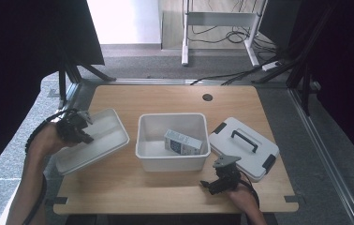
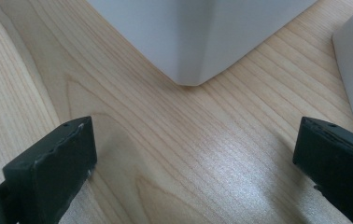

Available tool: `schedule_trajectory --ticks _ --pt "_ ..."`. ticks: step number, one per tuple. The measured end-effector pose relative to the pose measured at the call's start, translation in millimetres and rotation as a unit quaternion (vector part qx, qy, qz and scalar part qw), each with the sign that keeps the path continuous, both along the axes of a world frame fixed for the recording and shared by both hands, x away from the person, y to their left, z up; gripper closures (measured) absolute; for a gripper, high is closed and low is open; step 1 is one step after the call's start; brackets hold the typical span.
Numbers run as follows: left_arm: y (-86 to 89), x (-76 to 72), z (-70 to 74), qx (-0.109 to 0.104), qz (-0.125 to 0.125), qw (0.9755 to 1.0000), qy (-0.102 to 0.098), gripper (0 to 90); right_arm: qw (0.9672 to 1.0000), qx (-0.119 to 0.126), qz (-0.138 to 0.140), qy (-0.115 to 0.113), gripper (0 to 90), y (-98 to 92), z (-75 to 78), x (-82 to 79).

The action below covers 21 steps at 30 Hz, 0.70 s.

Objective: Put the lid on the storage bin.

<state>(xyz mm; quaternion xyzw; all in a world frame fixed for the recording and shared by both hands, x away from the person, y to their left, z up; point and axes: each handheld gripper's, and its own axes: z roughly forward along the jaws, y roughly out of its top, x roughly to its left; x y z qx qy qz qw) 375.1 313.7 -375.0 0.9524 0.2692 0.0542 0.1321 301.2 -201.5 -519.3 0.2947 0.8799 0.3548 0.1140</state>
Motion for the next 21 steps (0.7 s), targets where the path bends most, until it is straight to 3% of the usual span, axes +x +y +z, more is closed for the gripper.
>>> schedule_trajectory --ticks 11,21 --pt "-14.2 -6.6 44.9 -0.016 -0.051 0.9981 -0.032 89.0 1.0 -0.001 0.0 -0.001 0.0 0.1 0.1 0.6" --pt "-63.9 1.9 59.1 -0.029 -0.109 0.9928 -0.039 89.0 1.0 -0.001 0.0 -0.001 0.0 0.1 0.0 0.6"
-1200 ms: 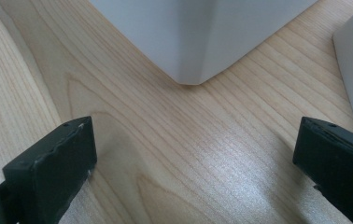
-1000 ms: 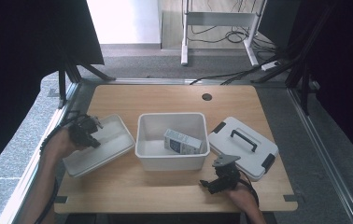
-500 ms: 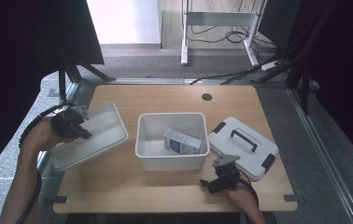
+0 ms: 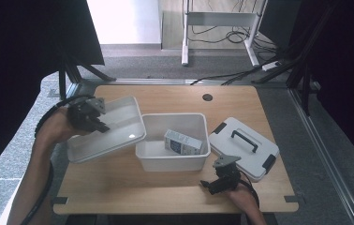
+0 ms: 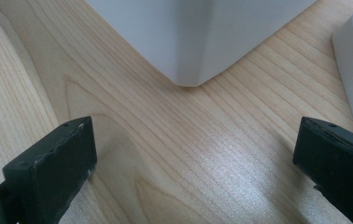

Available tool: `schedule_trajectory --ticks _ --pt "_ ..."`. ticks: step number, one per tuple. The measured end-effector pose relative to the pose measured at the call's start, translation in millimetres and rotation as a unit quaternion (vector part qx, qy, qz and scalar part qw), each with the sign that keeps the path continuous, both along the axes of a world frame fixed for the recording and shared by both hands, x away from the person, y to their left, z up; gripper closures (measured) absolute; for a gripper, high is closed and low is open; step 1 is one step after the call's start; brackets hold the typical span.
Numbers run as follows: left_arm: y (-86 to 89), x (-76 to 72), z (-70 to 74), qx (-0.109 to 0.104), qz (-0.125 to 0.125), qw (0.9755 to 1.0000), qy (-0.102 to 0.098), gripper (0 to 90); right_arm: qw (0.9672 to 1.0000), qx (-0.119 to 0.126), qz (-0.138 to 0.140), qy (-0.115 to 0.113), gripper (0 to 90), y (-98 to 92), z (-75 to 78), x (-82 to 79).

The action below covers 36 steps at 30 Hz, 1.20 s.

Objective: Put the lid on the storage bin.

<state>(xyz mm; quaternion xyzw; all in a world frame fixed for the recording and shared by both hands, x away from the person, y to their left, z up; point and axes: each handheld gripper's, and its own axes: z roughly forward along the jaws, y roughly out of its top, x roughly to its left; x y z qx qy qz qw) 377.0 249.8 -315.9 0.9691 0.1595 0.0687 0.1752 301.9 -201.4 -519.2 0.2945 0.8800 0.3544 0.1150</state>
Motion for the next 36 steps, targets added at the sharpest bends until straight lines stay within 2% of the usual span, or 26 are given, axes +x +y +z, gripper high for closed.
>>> schedule_trajectory --ticks 9,12,19,27,36 --pt "-51.1 10.8 0.3 -0.005 -0.042 0.9991 -0.002 89.1 1.0 -0.001 0.001 -0.001 0.0 -0.1 0.0 0.1" --pt "-70.3 15.2 0.9 -0.003 -0.062 0.9981 -0.005 89.1 1.0 -0.001 0.0 0.0 0.0 -0.1 0.0 0.0" --pt "-108.3 21.8 -3.4 -0.005 -0.087 0.9962 -0.011 89.1 1.0 -0.001 0.001 -0.001 0.0 -0.1 0.0 0.1" --pt "-154.5 30.1 -11.3 0.007 -0.121 0.9925 -0.018 89.1 1.0 0.0 0.0 -0.001 0.0 -0.1 0.0 0.1" --pt "-193.1 35.3 -26.6 0.04 -0.145 0.9882 -0.029 89.1 1.0 0.0 0.0 -0.001 0.0 -0.2 0.0 0.1"
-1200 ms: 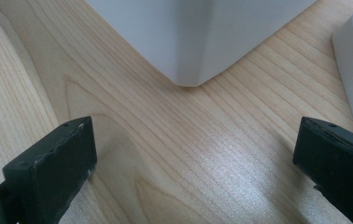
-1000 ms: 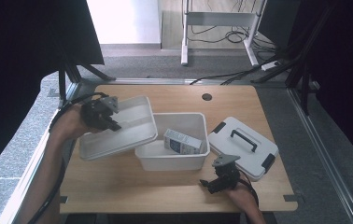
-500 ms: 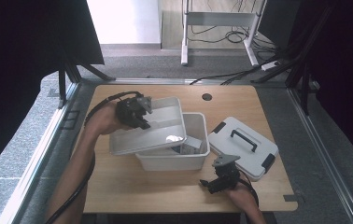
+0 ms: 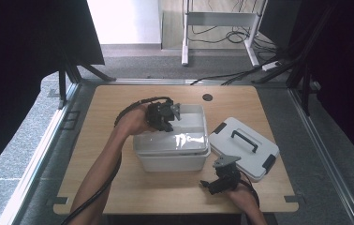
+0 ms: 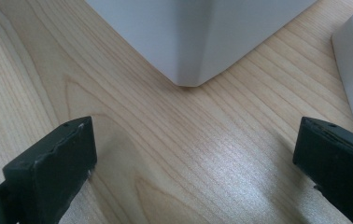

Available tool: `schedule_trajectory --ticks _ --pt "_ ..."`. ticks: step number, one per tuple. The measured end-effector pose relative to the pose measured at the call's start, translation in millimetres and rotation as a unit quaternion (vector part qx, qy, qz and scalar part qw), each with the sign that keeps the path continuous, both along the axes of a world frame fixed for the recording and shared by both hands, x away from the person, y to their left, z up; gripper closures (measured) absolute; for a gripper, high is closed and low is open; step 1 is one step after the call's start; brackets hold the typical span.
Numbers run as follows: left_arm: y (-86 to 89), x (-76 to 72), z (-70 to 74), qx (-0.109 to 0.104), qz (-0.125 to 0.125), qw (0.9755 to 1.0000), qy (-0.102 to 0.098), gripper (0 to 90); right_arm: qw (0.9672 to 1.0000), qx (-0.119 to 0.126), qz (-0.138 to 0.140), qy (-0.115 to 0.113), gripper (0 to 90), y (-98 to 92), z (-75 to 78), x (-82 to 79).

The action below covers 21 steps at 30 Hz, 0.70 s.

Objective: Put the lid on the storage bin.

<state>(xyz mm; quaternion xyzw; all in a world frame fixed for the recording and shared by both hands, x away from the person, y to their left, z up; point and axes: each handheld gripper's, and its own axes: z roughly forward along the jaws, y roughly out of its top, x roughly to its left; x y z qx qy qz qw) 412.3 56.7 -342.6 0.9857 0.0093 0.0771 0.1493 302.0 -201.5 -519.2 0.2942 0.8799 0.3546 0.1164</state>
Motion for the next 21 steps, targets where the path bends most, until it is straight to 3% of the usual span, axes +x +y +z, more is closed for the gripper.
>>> schedule_trajectory --ticks 6,11,16,19,21 --pt "-8.9 0.9 -13.9 0.007 -0.006 0.9999 0.009 89.1 1.0 0.0 0.001 -0.001 0.0 0.0 -0.1 0.1" --pt "-5.8 4.1 -24.9 -0.005 0.004 0.9996 0.028 89.0 1.0 0.0 0.0 0.0 0.0 0.0 0.0 0.0" --pt "-5.6 5.0 -28.5 -0.007 0.01 0.9994 0.032 88.2 1.0 0.0 0.0 0.001 0.0 0.1 0.0 -0.1" --pt "-3.2 4.7 -29.2 -0.019 0.02 0.9992 0.031 86.3 1.0 0.0 0.001 0.001 0.0 0.1 0.0 0.0" --pt "-0.3 4.6 -29.8 -0.034 0.03 0.9986 0.029 79.2 1.0 0.0 0.001 0.001 0.0 0.1 0.0 0.0"
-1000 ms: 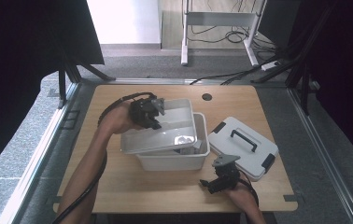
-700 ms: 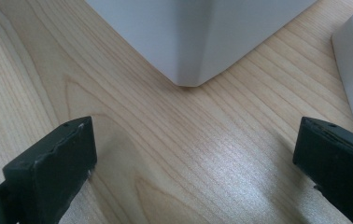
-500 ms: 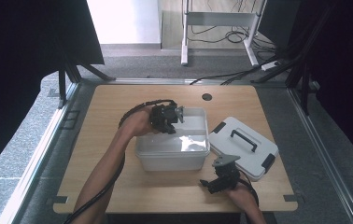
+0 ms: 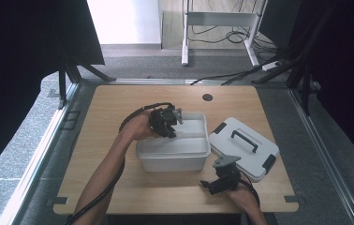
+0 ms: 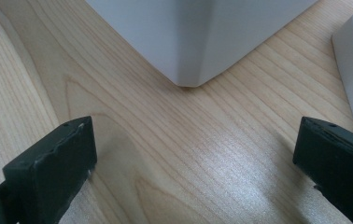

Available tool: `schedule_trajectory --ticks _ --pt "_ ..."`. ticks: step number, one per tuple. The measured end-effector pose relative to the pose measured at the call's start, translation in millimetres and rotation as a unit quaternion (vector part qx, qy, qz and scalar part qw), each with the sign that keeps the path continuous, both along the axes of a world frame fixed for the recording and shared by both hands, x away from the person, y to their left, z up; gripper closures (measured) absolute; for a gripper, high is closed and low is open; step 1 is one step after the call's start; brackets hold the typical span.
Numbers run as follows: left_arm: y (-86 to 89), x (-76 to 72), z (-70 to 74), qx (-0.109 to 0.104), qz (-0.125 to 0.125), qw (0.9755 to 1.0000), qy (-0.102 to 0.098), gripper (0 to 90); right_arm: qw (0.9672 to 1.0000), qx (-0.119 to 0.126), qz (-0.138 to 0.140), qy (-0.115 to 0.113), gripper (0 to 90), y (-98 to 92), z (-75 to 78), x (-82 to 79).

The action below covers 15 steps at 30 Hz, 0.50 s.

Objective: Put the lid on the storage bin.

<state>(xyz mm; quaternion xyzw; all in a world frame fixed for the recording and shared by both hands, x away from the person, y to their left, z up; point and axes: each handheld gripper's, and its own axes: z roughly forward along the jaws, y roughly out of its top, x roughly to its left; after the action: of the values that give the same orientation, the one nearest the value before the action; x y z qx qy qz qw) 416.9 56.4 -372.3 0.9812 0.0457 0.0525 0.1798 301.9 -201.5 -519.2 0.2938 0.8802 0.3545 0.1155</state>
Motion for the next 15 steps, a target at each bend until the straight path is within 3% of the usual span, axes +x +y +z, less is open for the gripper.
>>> schedule_trajectory --ticks 6,11,15 --pt "12.2 -1.9 6.7 -0.04 0.049 0.9979 -0.011 52.7 1.0 0.001 0.004 0.001 0.0 -0.6 0.1 0.3" --pt "28.8 -6.3 17.3 -0.068 0.091 0.9935 -0.013 29.7 0.9997 -0.016 0.012 0.012 2.3 0.1 4.6 -0.1" --pt "43.9 -13.4 23.1 -0.087 0.116 0.9892 -0.02 16.6 0.9994 -0.018 0.023 0.02 2.6 -0.8 9.6 -0.3"
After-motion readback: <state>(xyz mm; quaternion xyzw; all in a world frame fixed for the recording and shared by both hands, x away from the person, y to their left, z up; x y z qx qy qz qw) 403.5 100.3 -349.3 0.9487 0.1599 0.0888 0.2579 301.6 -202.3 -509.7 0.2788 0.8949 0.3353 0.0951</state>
